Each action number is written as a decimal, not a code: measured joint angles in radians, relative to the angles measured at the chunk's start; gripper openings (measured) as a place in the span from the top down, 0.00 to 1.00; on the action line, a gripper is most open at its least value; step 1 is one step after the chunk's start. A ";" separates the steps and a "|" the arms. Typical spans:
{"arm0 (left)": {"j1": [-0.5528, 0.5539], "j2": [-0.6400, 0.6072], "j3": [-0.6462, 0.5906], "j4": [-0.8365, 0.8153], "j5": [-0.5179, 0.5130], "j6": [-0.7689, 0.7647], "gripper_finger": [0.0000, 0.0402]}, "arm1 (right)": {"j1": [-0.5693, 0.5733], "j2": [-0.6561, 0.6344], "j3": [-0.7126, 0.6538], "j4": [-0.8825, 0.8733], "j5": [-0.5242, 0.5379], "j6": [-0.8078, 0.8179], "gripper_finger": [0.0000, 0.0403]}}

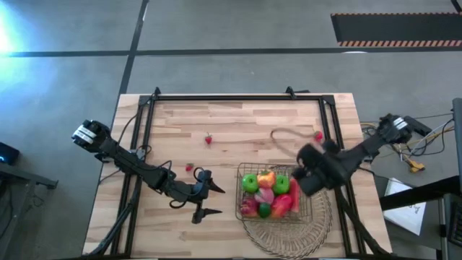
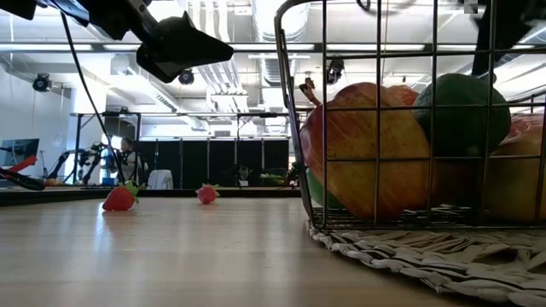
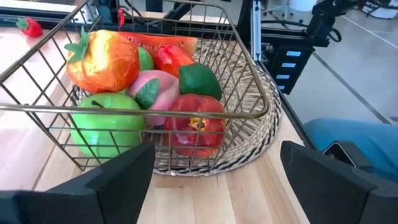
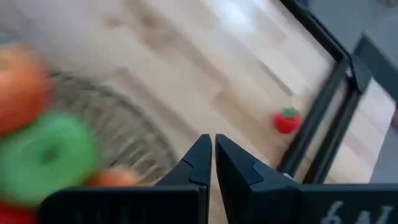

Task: Build produce basket
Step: Put the top right strawberry into the wire basket, then put the bottom strawberry into the wire basket

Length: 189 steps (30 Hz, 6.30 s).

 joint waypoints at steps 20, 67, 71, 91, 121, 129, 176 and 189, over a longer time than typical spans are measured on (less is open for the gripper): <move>0.003 0.000 0.000 0.011 0.000 0.009 0.17 | -0.754 -0.234 -0.402 0.318 -0.100 -0.550 0.61; 0.003 0.000 0.000 0.010 0.000 0.002 0.17 | -0.883 -0.252 -0.486 0.638 -0.068 -0.789 0.98; 0.003 0.000 0.000 0.010 0.000 0.003 0.17 | -0.678 -0.379 -0.461 0.645 -0.008 -0.667 0.98; 0.002 0.000 0.000 0.010 0.000 0.002 0.17 | 0.355 -0.041 -0.092 0.873 0.424 -0.445 0.98; 0.004 0.001 -0.001 0.021 0.000 0.007 0.17 | 0.502 0.290 0.055 0.386 0.199 0.442 0.98; 0.004 0.001 -0.001 0.026 -0.009 0.008 0.17 | 0.467 0.290 0.003 0.478 0.175 0.399 0.98; -0.019 -0.151 0.020 -0.386 -0.155 -0.074 0.17 | 0.447 0.243 0.046 0.922 0.427 -0.256 0.83; -0.022 -0.358 -0.069 -1.050 -0.245 -0.657 0.17 | 0.445 0.376 0.056 1.679 0.431 -1.093 0.89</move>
